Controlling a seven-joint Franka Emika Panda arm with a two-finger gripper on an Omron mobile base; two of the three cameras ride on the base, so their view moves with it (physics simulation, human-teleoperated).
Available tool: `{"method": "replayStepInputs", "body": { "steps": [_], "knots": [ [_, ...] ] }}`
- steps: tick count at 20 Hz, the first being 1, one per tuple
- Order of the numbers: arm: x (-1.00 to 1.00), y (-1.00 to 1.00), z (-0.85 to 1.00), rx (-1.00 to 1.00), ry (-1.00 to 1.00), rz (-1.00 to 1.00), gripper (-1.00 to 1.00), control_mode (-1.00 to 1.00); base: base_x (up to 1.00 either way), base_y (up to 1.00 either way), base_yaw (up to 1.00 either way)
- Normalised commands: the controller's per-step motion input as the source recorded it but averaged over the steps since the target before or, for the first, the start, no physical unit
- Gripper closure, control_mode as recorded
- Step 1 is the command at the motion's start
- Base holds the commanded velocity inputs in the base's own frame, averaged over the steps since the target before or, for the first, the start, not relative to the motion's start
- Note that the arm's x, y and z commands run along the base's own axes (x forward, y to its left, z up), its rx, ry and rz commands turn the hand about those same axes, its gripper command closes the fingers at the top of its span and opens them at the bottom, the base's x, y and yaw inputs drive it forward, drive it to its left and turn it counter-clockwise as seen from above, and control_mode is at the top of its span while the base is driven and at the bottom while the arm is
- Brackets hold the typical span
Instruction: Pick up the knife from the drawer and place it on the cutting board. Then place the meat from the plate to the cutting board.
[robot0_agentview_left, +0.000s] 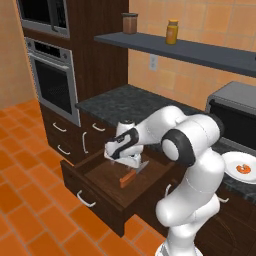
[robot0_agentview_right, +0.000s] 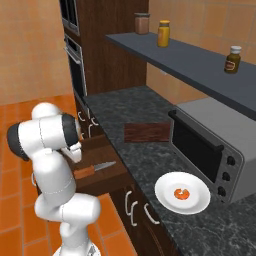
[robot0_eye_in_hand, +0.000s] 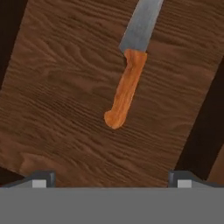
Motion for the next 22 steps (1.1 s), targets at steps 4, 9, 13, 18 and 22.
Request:
{"method": "replayStepInputs", "body": {
  "steps": [4, 9, 13, 18, 22],
  "knots": [
    [0.5, -0.36, -0.15, 0.03, 0.09, -0.27, -1.0, -1.0, 0.0, 0.0, 0.0],
    [0.19, 0.0, -0.27, -0.05, 0.04, -0.11, -1.0, -1.0, 0.0, 0.0, 0.0],
    [0.36, 0.04, -0.18, -0.04, 0.0, -0.04, -1.0, -1.0, 0.0, 0.0, 0.0],
    [0.17, -0.03, -0.25, -0.02, 0.0, -0.04, -1.0, -1.0, 0.0, 0.0, 0.0],
    [0.0, -0.1, -0.2, 0.0, 0.0, -0.01, -1.0, -1.0, 0.0, 0.0, 0.0]
  ]
}}
